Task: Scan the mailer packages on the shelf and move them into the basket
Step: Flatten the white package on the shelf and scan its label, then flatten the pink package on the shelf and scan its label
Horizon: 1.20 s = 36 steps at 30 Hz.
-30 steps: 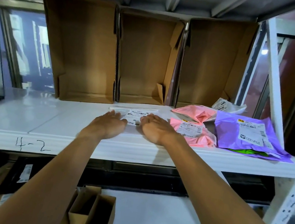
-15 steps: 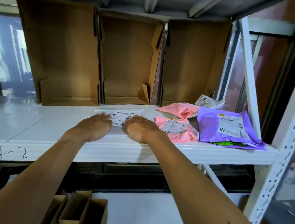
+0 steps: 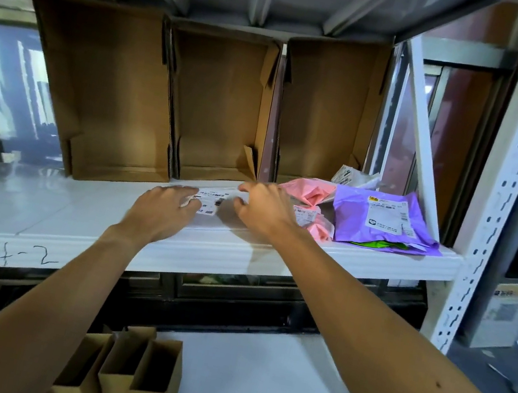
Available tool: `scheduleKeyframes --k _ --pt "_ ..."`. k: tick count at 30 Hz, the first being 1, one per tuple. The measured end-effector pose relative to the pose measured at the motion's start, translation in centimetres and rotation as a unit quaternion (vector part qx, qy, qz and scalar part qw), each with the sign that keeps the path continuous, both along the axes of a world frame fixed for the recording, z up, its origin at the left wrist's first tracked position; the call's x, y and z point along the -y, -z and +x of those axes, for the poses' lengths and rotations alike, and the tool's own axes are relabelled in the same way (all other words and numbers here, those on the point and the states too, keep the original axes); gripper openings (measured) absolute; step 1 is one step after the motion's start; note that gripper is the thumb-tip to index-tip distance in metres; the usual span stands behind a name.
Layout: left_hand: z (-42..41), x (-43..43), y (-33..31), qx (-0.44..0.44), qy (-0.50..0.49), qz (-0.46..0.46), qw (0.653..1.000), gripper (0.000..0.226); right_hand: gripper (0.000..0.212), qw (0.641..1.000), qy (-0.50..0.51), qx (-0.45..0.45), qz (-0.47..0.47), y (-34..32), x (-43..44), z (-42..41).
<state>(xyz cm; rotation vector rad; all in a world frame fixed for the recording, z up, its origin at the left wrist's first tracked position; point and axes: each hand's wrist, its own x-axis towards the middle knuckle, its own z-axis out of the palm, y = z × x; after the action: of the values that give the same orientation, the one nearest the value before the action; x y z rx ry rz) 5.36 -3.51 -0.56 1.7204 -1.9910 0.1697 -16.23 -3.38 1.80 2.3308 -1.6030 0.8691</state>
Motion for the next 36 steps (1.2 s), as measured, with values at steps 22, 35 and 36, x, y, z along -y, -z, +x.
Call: scheduleKeyframes --k 22,35,36 --pt "-17.0 6.7 -2.2 0.029 0.091 -0.019 0.995 0.043 0.031 0.996 0.01 0.015 0.082 1.5 1.5 -9.5" --pt "-19.9 9.9 -3.2 0.208 0.055 -0.11 0.97 0.029 0.031 0.999 0.007 0.035 0.035 2.1 2.1 -9.4" --pt "-20.0 10.0 -3.2 0.213 0.059 -0.114 0.968 0.028 0.032 0.999 0.005 0.039 0.029 2.1 2.2 -9.4"
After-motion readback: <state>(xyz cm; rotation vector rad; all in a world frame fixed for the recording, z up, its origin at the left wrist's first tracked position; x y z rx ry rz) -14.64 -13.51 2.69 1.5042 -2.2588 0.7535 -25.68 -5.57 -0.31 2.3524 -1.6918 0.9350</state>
